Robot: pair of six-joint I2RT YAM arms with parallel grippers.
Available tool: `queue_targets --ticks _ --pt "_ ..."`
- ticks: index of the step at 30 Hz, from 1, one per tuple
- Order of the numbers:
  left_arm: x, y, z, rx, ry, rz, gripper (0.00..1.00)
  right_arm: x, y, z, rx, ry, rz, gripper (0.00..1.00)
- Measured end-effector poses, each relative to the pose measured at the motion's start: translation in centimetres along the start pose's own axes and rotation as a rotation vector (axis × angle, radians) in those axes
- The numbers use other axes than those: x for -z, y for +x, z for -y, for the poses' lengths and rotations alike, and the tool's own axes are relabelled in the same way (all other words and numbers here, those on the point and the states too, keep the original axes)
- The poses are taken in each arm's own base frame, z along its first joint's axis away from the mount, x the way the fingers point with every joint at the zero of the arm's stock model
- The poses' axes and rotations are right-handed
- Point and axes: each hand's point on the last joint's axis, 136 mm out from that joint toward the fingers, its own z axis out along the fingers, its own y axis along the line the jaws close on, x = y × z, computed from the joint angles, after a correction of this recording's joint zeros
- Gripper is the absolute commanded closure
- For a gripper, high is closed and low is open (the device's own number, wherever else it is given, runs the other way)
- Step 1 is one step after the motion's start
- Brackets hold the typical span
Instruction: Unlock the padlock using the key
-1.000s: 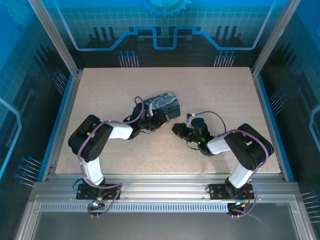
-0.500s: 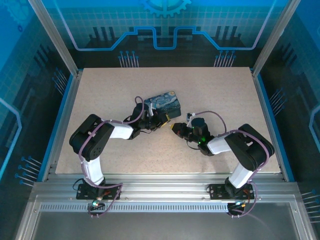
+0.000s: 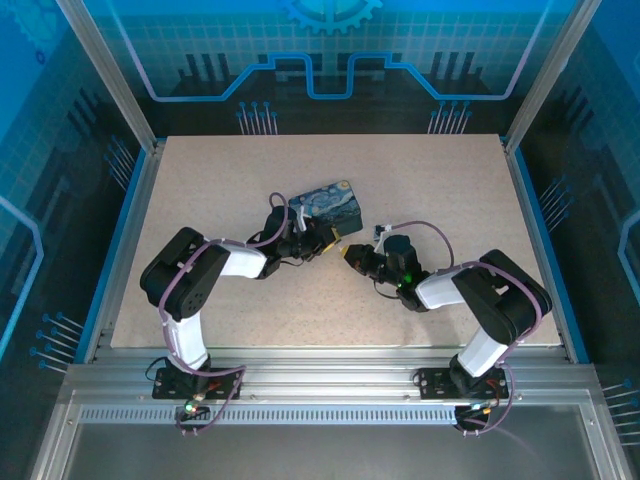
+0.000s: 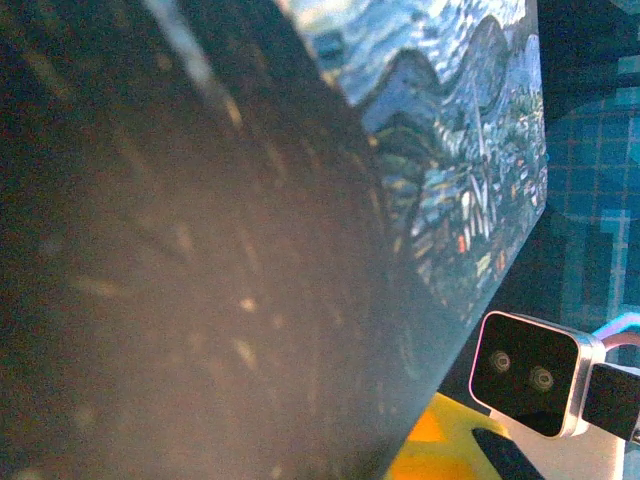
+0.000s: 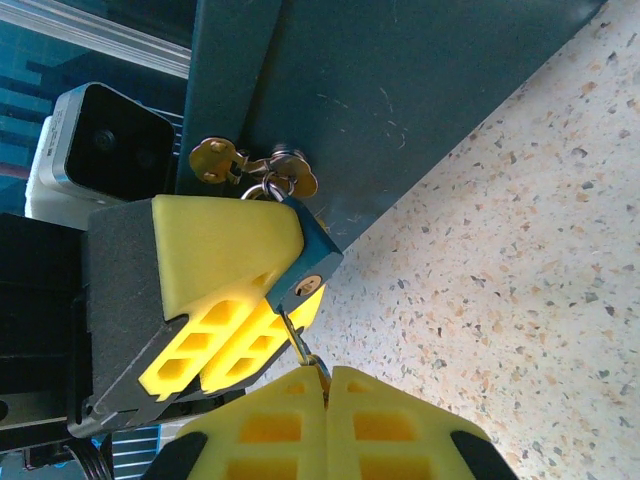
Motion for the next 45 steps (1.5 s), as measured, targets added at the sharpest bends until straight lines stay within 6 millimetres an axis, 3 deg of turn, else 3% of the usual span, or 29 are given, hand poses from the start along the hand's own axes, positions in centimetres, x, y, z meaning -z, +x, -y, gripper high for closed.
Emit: queue_targets --ticks 45 --pt "-0.4 -0.1 0.4 0.031 0.045 -0.009 1.00 0.2 -1.2 0.5 -0.037 0.012 0.057 1.00"
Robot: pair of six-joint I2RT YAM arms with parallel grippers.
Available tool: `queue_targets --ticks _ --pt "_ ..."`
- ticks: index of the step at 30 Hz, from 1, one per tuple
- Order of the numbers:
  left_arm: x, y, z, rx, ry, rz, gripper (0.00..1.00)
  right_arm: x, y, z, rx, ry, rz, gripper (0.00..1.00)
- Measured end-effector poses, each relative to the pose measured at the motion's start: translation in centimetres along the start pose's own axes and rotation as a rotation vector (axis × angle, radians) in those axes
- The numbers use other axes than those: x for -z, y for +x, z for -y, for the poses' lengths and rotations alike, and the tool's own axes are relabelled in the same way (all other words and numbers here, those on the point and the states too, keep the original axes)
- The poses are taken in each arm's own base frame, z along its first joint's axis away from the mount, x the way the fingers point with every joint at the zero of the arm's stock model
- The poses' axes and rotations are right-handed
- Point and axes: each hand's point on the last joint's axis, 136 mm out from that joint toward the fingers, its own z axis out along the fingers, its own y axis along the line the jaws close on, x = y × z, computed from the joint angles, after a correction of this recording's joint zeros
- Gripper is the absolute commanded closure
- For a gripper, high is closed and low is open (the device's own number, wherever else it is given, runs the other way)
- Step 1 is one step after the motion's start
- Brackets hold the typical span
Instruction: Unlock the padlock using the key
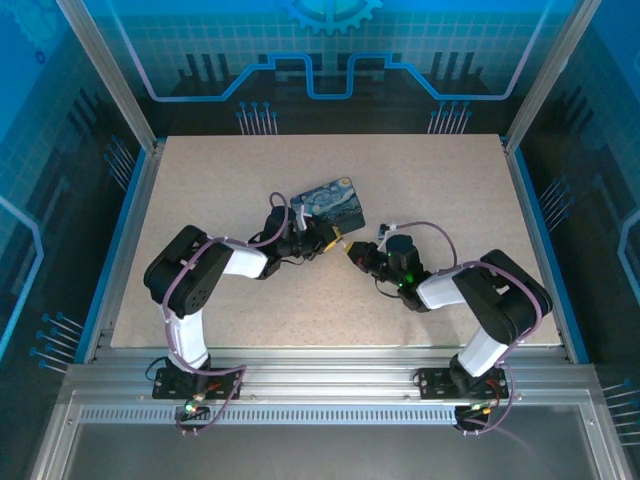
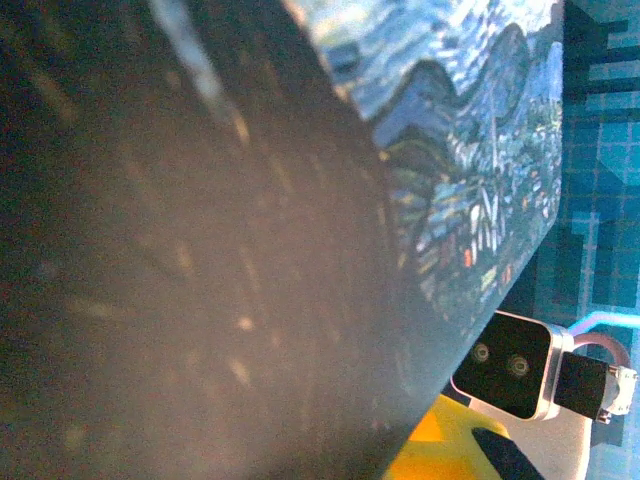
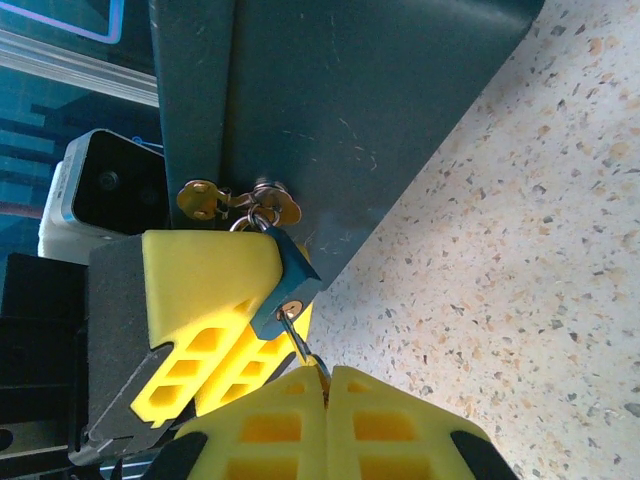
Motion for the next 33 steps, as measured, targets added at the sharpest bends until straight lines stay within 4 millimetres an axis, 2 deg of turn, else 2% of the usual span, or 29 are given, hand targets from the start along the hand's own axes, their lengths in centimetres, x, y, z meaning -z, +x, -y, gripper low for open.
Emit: queue_targets --ticks 33 --pt "-0.11 -0.10 -0.41 0.032 -0.001 -0.003 1.00 -0.58 0.11 0.18 -0.050 -0.024 -0.010 1.00"
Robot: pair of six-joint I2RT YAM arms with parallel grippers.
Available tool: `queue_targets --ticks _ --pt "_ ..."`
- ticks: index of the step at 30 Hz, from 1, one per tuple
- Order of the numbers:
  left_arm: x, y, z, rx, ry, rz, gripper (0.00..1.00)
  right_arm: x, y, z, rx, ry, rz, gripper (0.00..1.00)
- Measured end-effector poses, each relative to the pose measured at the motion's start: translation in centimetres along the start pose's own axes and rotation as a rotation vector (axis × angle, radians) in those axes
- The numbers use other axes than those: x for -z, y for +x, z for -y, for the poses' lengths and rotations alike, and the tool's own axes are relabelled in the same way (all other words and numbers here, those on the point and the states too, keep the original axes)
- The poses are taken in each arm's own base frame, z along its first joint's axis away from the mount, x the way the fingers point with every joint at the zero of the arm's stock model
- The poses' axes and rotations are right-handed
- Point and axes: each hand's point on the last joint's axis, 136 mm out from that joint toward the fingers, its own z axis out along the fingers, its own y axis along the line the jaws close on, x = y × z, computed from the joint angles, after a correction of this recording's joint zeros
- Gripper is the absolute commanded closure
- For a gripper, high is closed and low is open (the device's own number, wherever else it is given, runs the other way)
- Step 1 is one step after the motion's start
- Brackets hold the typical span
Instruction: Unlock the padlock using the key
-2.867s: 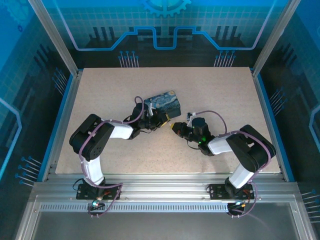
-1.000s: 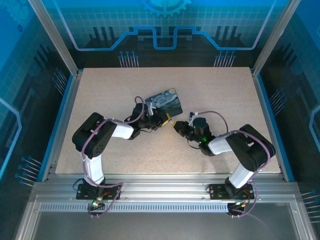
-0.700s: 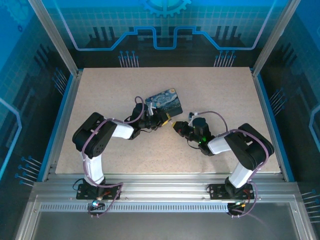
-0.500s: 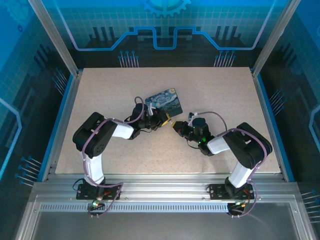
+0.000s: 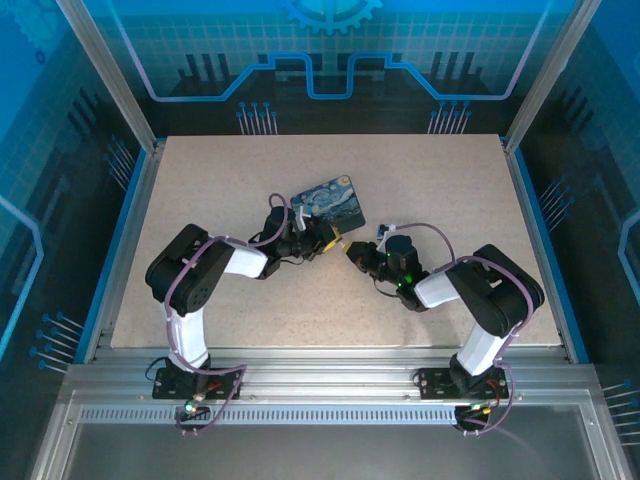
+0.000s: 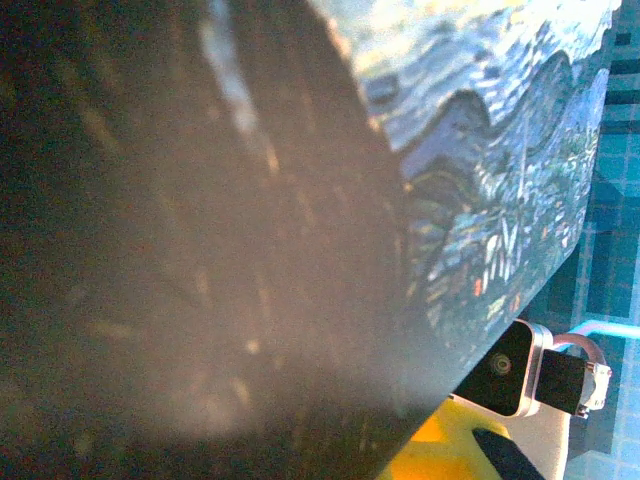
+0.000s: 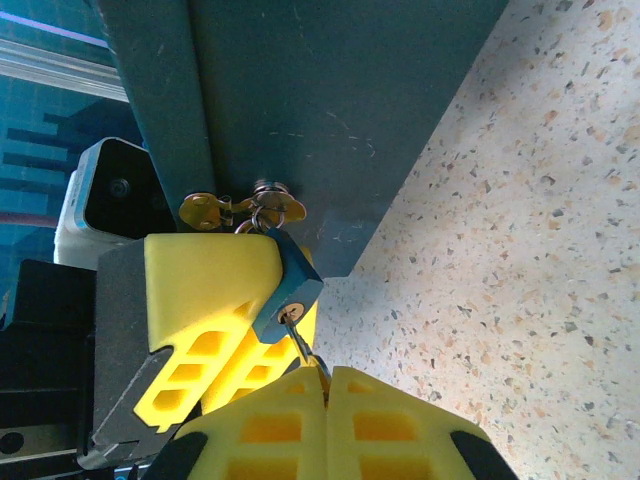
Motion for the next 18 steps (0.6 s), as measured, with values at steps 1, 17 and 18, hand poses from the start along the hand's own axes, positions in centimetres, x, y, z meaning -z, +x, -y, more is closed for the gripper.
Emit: queue_targets --ticks 1,17,18 --pt "0.00 0.01 0.00 0.000 0.000 0.000 1.00 0.01 0.00 -0.01 0.000 -0.001 0.000 1.00" --pt "-0.03 0.04 0.28 0.001 0.009 -0.006 1.00 0.23 -0.07 -0.28 -0.001 -0.026 0.012 1.00" --pt "-0.03 0.04 0.29 0.001 0.009 -0.006 1.00 0.24 -0.06 -0.27 -0.004 -0.027 0.012 1.00"
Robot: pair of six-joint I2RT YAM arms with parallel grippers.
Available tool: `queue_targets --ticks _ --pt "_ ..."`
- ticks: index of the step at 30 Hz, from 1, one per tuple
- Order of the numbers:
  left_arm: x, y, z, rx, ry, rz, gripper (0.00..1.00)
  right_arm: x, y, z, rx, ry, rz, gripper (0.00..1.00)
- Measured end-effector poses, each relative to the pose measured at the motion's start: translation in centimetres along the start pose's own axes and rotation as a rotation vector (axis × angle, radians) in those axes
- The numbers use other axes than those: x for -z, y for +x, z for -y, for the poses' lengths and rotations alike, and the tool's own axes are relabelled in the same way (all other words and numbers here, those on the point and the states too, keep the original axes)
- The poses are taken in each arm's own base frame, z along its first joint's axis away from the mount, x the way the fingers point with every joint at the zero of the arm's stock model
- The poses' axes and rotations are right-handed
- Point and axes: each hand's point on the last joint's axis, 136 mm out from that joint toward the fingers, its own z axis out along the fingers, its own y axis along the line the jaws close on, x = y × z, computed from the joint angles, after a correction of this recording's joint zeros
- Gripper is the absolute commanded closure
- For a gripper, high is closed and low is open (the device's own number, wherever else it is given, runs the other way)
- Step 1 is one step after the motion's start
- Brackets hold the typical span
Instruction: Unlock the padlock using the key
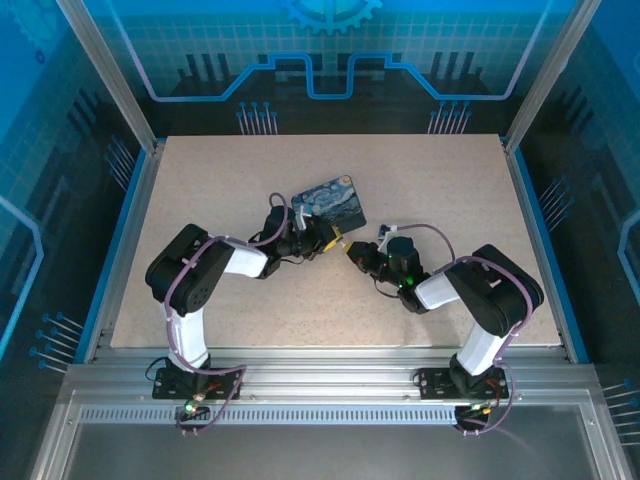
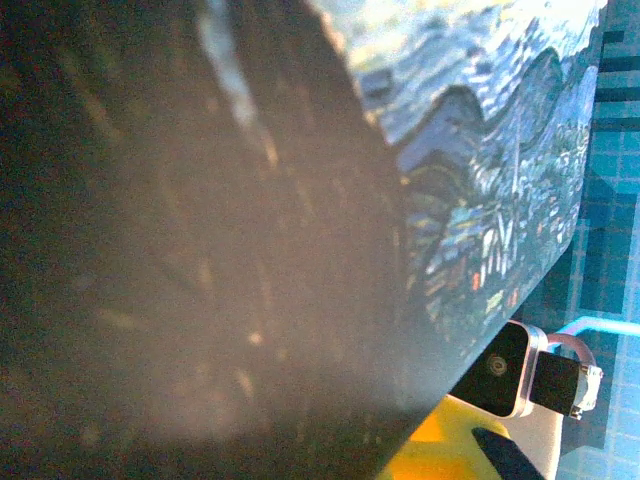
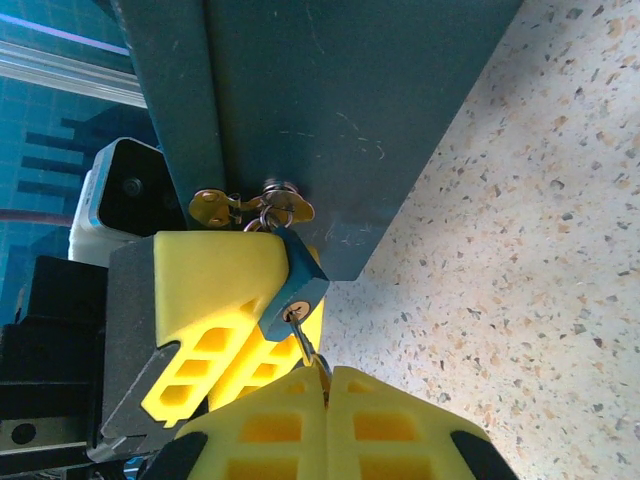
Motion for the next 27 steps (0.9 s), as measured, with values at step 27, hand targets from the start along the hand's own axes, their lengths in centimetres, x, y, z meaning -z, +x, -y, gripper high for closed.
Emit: queue_targets --ticks 27 --pt "0.08 -0.09 0.39 0.015 0.018 -0.005 1.00 0.20 -0.05 -0.10 -0.052 -0.057 0.025 1.00"
